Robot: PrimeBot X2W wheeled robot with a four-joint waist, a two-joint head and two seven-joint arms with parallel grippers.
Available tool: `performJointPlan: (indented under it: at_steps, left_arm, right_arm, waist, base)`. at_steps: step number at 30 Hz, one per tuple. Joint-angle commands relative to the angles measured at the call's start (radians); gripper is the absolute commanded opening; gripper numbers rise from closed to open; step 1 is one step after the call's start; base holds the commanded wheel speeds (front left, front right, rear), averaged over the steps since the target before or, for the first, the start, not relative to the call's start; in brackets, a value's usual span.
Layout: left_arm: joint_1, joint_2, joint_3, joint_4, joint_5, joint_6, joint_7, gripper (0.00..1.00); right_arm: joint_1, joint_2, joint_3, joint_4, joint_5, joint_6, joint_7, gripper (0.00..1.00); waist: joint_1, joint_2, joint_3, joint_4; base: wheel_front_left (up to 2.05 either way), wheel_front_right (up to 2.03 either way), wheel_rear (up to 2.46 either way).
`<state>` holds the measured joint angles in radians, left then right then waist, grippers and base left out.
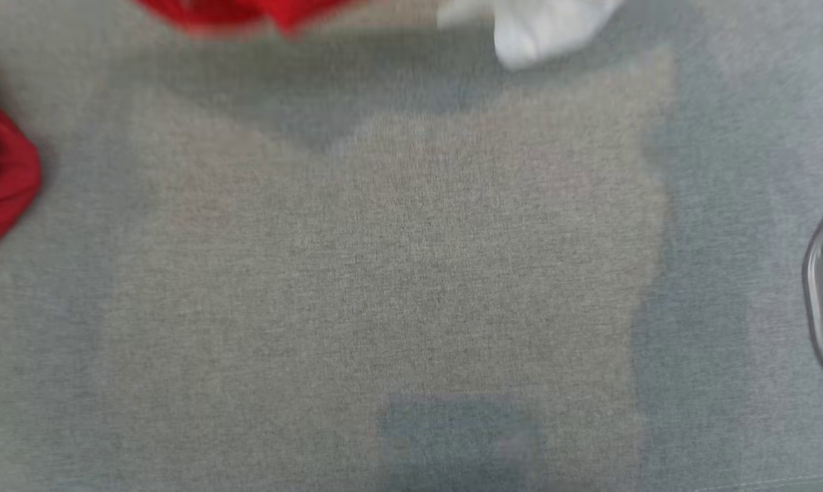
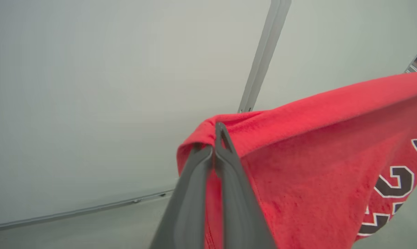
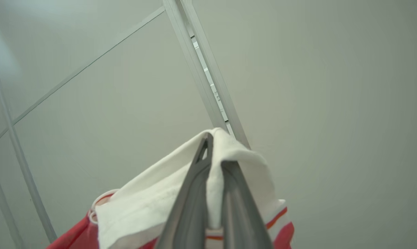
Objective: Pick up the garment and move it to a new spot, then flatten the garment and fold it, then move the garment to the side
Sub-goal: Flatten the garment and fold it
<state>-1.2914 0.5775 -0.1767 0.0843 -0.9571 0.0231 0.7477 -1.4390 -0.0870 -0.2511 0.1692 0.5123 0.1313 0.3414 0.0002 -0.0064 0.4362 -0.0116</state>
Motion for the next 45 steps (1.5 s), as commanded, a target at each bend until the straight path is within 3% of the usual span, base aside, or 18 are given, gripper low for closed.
performJointPlan:
  at_steps: [1, 5, 9, 12, 14, 17, 19, 20, 24, 28, 33, 38, 40, 43, 44, 45]
  left_arm:
    - [-0.042, -0.021, -0.006, 0.029, 0.025, -0.018, -0.037, 0.0]
    - [-0.203, -0.121, -0.026, 0.229, 0.143, -0.091, -0.336, 0.0]
    - [-0.266, -0.187, -0.059, 0.371, 0.191, -0.131, -0.528, 0.0]
    - [-0.221, -0.194, -0.111, 0.441, 0.194, -0.151, -0.616, 0.0]
    - [-0.158, -0.193, -0.186, 0.442, 0.17, -0.154, -0.661, 0.0]
    - [-0.042, -0.146, -0.285, 0.39, 0.097, -0.154, -0.727, 0.0]
    - [0.07, -0.116, -0.351, 0.345, 0.042, -0.154, -0.768, 0.0]
    - [0.172, -0.077, -0.418, 0.284, 0.001, -0.155, -0.804, 0.0]
    - [0.369, 0.027, -0.525, 0.166, -0.034, -0.155, -0.879, 0.0]
    - [0.549, 0.093, -0.595, 0.101, -0.019, -0.155, -0.951, 0.0]
    - [0.709, 0.096, -0.605, 0.079, -0.039, -0.143, -0.993, 0.0]
    - [0.861, 0.043, -0.593, 0.103, -0.032, -0.12, -1.011, 0.0]
    - [0.902, 0.006, -0.573, 0.12, -0.032, -0.121, -1.013, 0.09]
    - [0.944, -0.04, -0.527, 0.14, -0.018, -0.128, -1.013, 0.33]
    - [0.955, -0.052, -0.511, 0.147, -0.012, -0.13, -1.013, 0.45]
    - [0.962, -0.063, -0.499, 0.158, -0.007, -0.132, -1.013, 0.66]
  right_arm:
    - [-0.031, 0.001, -0.007, 0.021, -0.023, -0.001, -0.035, 0.0]
    - [-0.194, 0.034, -0.01, 0.18, -0.13, -0.001, -0.26, 0.0]
    - [-0.272, 0.036, 0.095, 0.328, -0.032, 0.0, -0.375, 0.0]
    - [-0.196, 0.034, 0.181, 0.365, 0.025, -0.001, -0.416, 0.0]
    - [-0.103, 0.034, 0.221, 0.346, 0.06, 0.0, -0.428, 0.0]
    - [0.105, 0.012, 0.268, 0.263, 0.125, 0.0, -0.413, 0.0]
    - [0.296, -0.013, 0.297, 0.185, 0.185, 0.0, -0.385, 0.0]
    - [0.477, -0.058, 0.314, 0.094, 0.234, 0.0, -0.352, 0.0]
    - [0.813, -0.12, 0.293, -0.075, 0.326, 0.0, -0.307, 0.0]
    - [1.071, -0.161, 0.265, -0.185, 0.382, 0.0, -0.265, 0.0]
    - [1.246, -0.17, 0.25, -0.236, 0.408, 0.0, -0.235, 0.0]
    - [1.382, -0.175, 0.26, -0.254, 0.42, 0.0, -0.217, 0.0]
    - [1.419, -0.18, 0.258, -0.249, 0.419, 0.0, -0.221, 0.0]
    - [1.454, -0.191, 0.25, -0.248, 0.42, 0.0, -0.223, 0.0]
    - [1.456, -0.195, 0.245, -0.247, 0.421, 0.0, -0.225, 0.0]
    - [1.456, -0.199, 0.242, -0.245, 0.42, 0.0, -0.226, 0.0]
  waist:
    - [-0.0002, 0.0064, 0.201, 0.006]
    - [-0.0002, 0.0064, 0.248, 0.012]
    - [-0.0002, 0.0064, 0.308, 0.011]
    - [-0.0002, 0.0064, 0.322, 0.006]
    - [-0.0002, 0.0064, 0.309, 0.004]
    - [-0.0002, 0.0064, 0.27, -0.002]
    - [-0.0002, 0.0064, 0.23, -0.008]
    - [-0.0002, 0.0064, 0.194, -0.013]
    - [-0.0002, 0.0064, 0.123, -0.023]
    - [-0.0002, 0.0064, 0.057, -0.028]
    - [-0.0002, 0.0064, -0.004, -0.028]
    - [-0.0002, 0.0064, -0.055, -0.023]
    - [-0.0002, 0.0064, -0.072, -0.017]
    - [-0.0002, 0.0064, -0.08, -0.009]
    - [-0.0002, 0.0064, -0.081, -0.008]
    - [-0.0002, 0.0064, -0.083, -0.006]
  base:
    - [0.0, 0.0, 0.0]
    - [0.0, 0.0, 0.0]
    - [0.0, 0.0, 0.0]
    - [0.0, 0.0, 0.0]
    - [0.0, 0.0, 0.0]
    - [0.0, 0.0, 0.0]
    - [0.0, 0.0, 0.0]
    - [0.0, 0.0, 0.0]
    - [0.0, 0.0, 0.0]
    - [0.0, 0.0, 0.0]
    - [0.0, 0.0, 0.0]
    - [0.0, 0.0, 0.0]
    - [0.0, 0.0, 0.0]
    - [0.0, 0.0, 0.0]
    - [0.0, 0.0, 0.0]
    - [0.0, 0.0, 0.0]
